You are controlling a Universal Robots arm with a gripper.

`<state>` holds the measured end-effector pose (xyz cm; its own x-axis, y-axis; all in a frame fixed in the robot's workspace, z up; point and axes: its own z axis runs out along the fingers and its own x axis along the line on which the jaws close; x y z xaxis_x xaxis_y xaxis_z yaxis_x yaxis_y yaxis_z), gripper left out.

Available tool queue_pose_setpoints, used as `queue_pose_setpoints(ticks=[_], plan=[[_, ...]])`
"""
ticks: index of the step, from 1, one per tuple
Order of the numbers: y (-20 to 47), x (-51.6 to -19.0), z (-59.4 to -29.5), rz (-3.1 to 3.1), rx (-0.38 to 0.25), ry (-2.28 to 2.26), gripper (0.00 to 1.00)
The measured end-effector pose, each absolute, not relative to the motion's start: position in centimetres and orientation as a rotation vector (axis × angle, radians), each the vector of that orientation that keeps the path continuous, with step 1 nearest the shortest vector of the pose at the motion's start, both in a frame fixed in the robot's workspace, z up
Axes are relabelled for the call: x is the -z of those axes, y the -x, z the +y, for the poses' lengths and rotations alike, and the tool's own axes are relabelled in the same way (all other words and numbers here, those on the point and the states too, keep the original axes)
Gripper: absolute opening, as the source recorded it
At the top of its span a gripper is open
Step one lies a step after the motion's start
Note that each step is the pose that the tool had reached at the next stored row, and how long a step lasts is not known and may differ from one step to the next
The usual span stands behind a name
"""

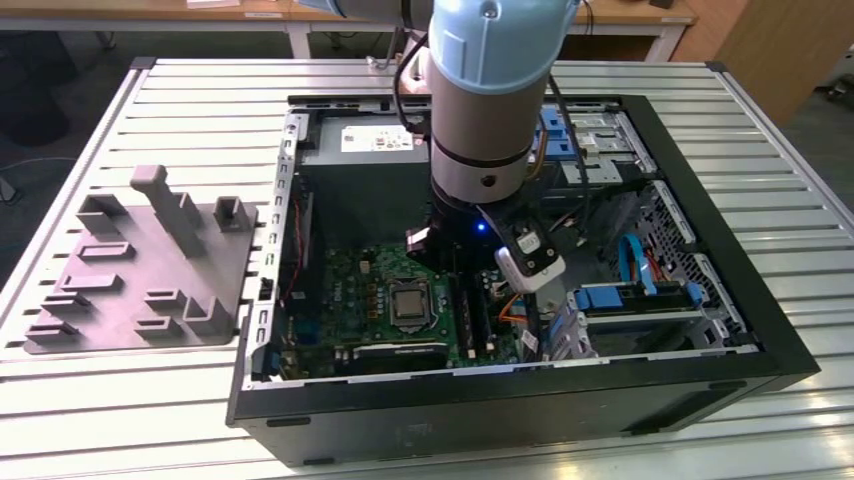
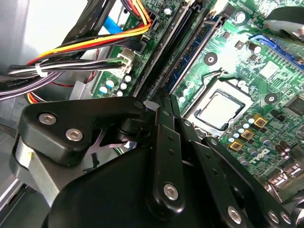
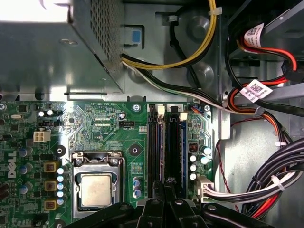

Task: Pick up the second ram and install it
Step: 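Insert the second ram into the second slot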

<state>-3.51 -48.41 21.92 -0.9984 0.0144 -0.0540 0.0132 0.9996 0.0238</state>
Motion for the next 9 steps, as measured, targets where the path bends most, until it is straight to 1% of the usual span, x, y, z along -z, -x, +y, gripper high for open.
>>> queue_pose_setpoints(ticks=[9], plan=[[3.51,-22.54,-48.40,3.087,-0.036,-0.021,0.11]])
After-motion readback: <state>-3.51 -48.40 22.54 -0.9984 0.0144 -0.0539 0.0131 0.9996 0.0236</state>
